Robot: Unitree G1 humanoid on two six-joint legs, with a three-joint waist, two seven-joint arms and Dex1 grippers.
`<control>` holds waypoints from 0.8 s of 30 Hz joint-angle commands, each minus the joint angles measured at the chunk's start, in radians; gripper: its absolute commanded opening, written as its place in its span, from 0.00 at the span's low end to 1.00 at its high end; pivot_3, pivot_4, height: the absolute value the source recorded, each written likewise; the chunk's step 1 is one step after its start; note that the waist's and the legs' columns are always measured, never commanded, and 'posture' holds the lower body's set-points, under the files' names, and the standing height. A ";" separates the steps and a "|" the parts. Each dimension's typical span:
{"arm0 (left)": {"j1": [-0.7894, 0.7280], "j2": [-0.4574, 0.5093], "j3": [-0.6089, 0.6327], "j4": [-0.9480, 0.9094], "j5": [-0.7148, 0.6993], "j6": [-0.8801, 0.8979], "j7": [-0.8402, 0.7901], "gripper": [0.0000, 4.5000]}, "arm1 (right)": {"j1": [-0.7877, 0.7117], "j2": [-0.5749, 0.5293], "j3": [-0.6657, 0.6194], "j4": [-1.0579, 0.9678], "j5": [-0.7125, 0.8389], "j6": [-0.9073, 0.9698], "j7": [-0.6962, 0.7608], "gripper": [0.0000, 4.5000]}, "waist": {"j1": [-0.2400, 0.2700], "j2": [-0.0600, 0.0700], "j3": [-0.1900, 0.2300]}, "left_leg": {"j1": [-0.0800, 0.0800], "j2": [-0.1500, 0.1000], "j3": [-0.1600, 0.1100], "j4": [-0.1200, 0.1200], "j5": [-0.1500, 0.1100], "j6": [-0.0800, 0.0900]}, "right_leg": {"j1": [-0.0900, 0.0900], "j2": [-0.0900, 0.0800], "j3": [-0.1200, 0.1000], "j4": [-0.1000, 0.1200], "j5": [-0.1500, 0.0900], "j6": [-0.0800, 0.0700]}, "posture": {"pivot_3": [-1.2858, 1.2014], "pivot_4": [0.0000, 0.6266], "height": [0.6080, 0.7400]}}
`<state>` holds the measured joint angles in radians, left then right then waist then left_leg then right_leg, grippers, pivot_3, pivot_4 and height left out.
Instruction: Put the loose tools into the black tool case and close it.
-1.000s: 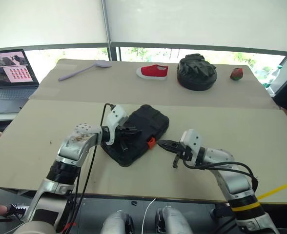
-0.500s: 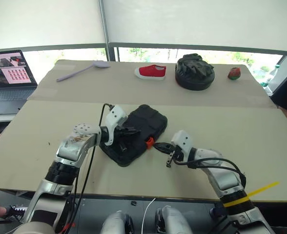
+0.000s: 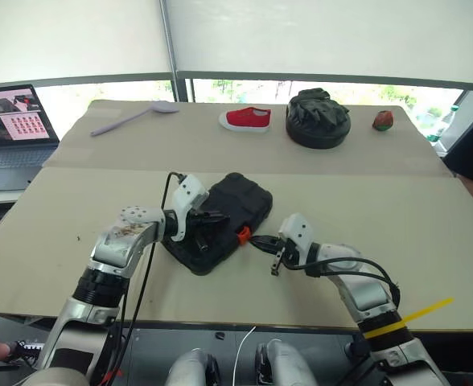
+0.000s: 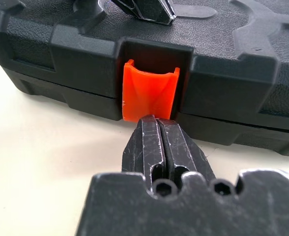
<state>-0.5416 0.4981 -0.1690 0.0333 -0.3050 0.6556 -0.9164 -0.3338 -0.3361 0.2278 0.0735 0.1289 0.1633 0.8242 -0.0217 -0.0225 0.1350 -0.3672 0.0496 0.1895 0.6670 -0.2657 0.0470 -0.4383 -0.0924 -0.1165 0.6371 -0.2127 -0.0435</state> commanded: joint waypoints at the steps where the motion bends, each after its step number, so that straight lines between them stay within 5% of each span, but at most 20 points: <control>1: 0.073 -0.007 -0.075 0.077 0.026 0.082 0.002 0.02 | -0.047 0.045 0.008 -0.018 0.009 -0.017 -0.017 0.00 | 0.000 0.000 0.000 | 0.000 0.000 -0.001 -0.001 0.001 -0.002 | 0.000 0.000 -0.001 0.000 0.000 0.000 | 0.52 0.24 1.00; 8: 0.084 -0.006 -0.070 0.075 0.020 0.081 0.006 0.02 | -0.037 0.059 0.003 -0.008 0.002 -0.025 -0.017 0.00 | 0.002 0.000 0.000 | 0.000 0.000 -0.001 -0.003 0.002 -0.003 | -0.001 0.000 -0.001 -0.001 0.000 0.000 | 0.52 0.24 1.00; 12: 0.111 -0.016 0.037 0.041 -0.028 -0.042 -0.001 0.02 | 0.011 -0.016 -0.033 -0.095 0.050 -0.029 0.059 0.00 | 0.004 0.002 0.000 | -0.001 0.000 -0.001 -0.006 0.002 -0.003 | -0.001 0.000 -0.002 -0.005 0.000 0.000 | 0.52 0.24 1.00; 18: 0.262 0.067 0.246 -0.090 -0.084 -0.306 -0.074 0.40 | 0.107 -0.175 -0.142 -0.219 0.166 -0.034 0.183 0.00 | 0.004 0.002 0.003 | -0.005 0.000 -0.002 -0.008 0.001 -0.002 | -0.003 0.000 -0.003 -0.009 -0.002 -0.004 | 0.52 0.24 1.00; 24: 0.516 0.230 0.499 -0.089 -0.054 -0.467 -0.073 0.87 | 0.175 -0.297 -0.310 -0.173 0.219 -0.144 0.244 0.42 | 0.008 0.001 0.008 | -0.012 0.000 -0.002 -0.008 -0.003 -0.002 | -0.012 0.001 -0.005 -0.009 -0.004 -0.007 | 0.52 0.24 1.00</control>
<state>-0.0654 0.7091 0.2822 -0.0729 -0.3948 0.2229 -0.9961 -0.1521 -0.6204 -0.0298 -0.0998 0.3262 0.0785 1.0559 -0.0142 -0.0216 0.1431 -0.3834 0.0491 0.1879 0.6591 -0.2687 0.0449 -0.4537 -0.0921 -0.1215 0.6281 -0.2169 -0.0504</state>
